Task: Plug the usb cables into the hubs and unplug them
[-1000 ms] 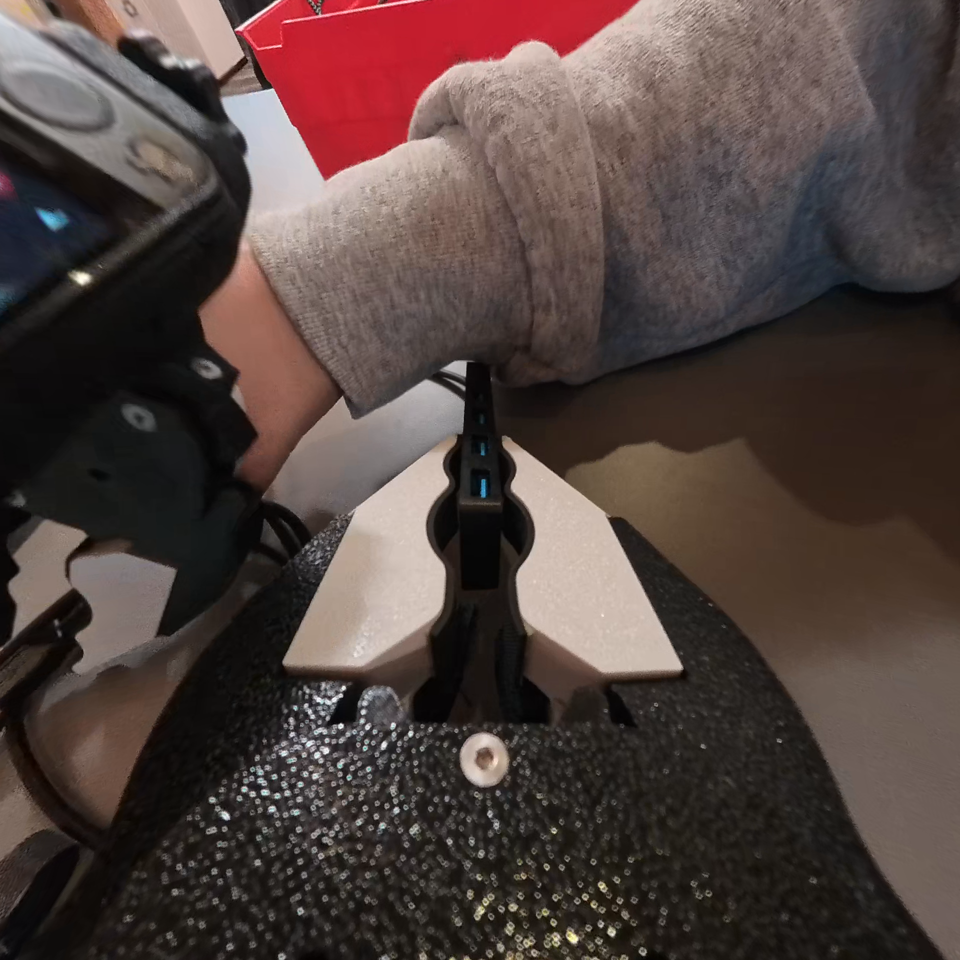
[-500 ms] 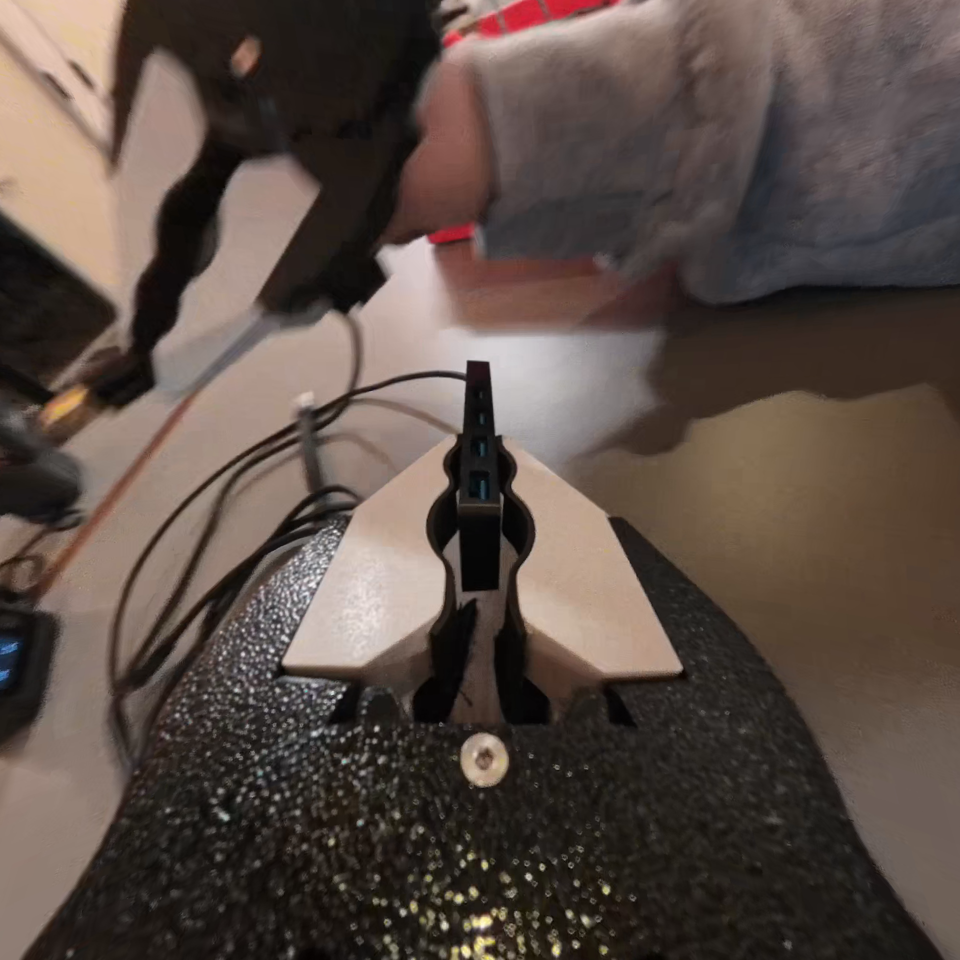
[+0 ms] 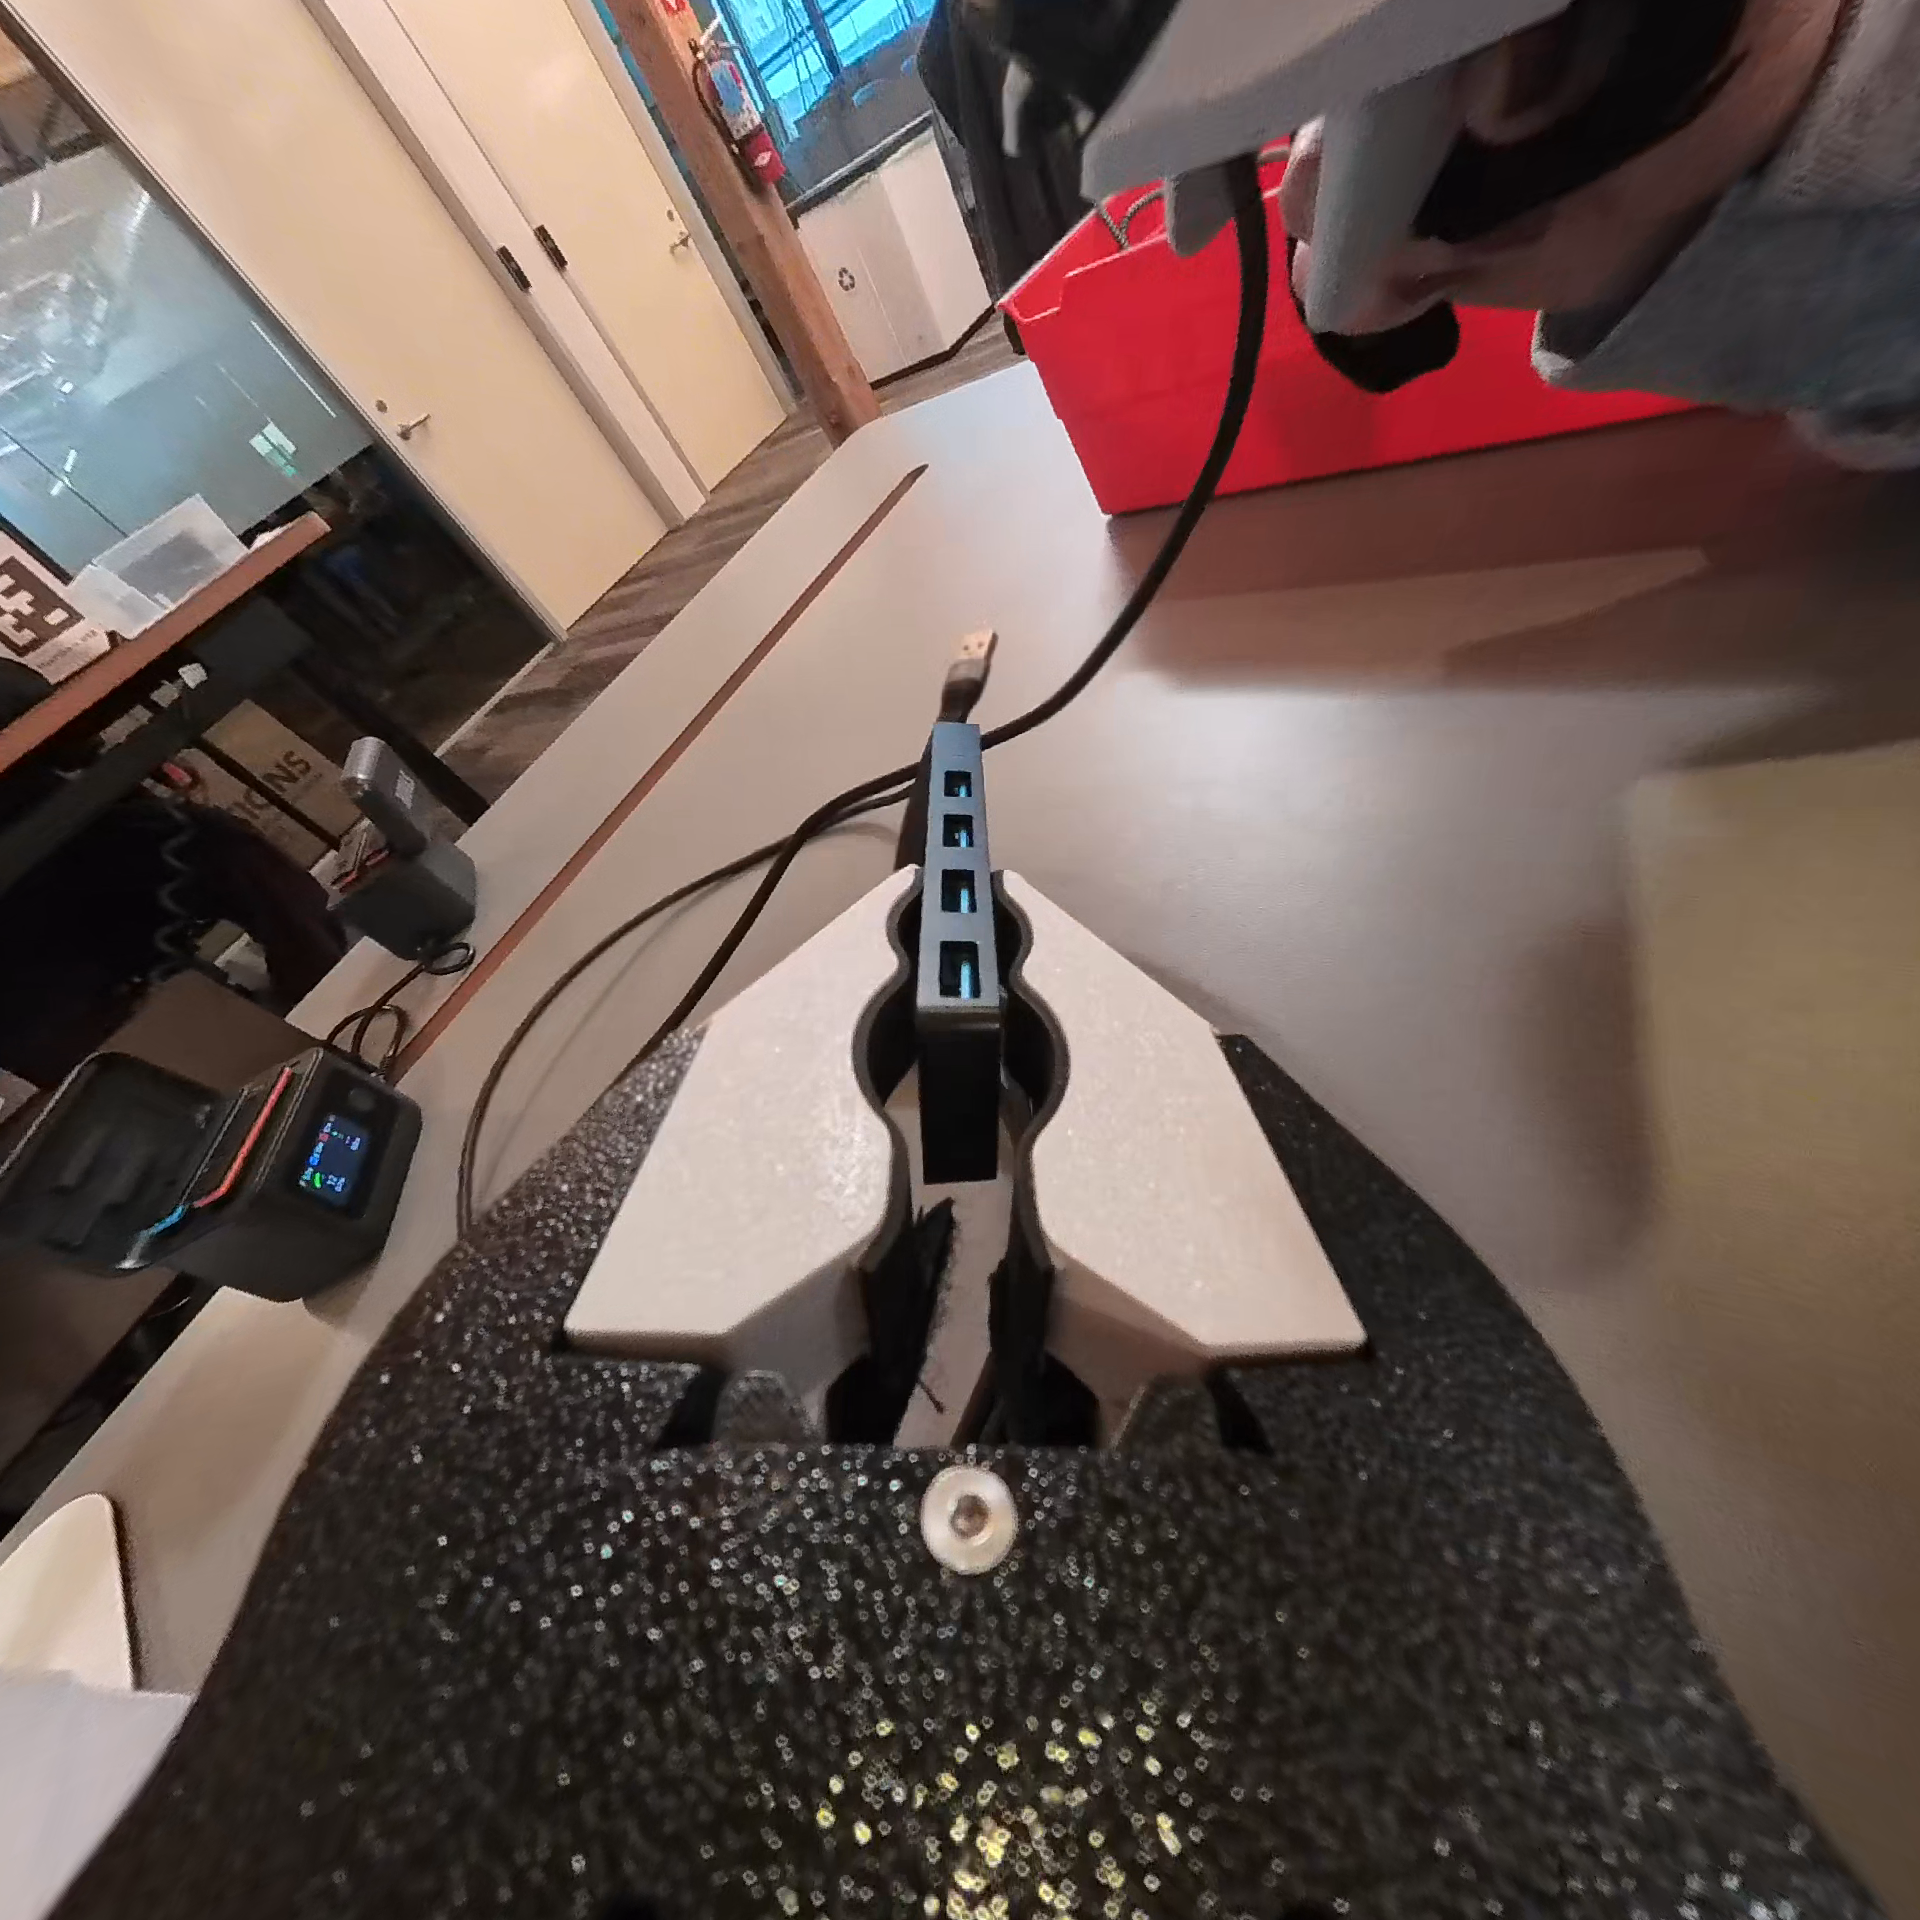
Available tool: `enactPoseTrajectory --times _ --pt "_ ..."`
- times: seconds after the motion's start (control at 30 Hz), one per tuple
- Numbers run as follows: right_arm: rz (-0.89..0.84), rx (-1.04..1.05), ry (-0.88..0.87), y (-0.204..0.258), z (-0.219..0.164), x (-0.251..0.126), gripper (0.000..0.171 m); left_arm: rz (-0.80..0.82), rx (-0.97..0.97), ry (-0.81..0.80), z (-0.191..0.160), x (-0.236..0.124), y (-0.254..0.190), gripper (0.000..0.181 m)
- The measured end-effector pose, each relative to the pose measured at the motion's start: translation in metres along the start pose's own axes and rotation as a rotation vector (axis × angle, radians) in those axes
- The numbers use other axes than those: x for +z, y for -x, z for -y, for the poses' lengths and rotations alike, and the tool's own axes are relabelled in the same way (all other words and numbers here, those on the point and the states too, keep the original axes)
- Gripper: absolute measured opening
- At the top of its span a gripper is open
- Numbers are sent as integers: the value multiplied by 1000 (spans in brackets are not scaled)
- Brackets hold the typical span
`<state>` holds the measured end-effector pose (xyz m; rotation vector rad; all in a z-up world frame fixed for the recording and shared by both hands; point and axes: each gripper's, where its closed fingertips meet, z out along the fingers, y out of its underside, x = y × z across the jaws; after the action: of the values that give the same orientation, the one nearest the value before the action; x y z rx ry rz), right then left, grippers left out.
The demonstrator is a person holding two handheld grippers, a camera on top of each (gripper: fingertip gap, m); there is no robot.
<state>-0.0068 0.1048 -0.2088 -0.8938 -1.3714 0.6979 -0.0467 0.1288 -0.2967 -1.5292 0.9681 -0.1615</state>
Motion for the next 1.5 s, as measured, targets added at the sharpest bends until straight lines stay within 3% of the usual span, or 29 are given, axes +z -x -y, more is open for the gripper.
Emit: enactPoseTrajectory --times 0.03,0.43,0.63,0.87,1.0,1.23,1.5 --pt "0 -1 16 0 -3 0 6 -5 -5 1 -1 1 -1 8" --pt "-15 -84 348 7 -67 2 5 -58 -33 46 -10 5 -7 8" --pt "-59 -313 443 9 -79 4 5 -124 -101 69 -12 6 -14 8" --pt "-96 -785 577 20 -65 -2 6 -491 -402 34 4 -6 -47 8" --pt "11 -1049 599 37 -46 -11 5 -810 -578 -47 26 -28 -71 8" --pt "257 -1366 489 73 -11 -4 6 -1264 -798 -104 39 -66 -97 9" --pt "458 -1520 352 104 -1 9 6 -1525 -707 -31 39 -102 -128 9"
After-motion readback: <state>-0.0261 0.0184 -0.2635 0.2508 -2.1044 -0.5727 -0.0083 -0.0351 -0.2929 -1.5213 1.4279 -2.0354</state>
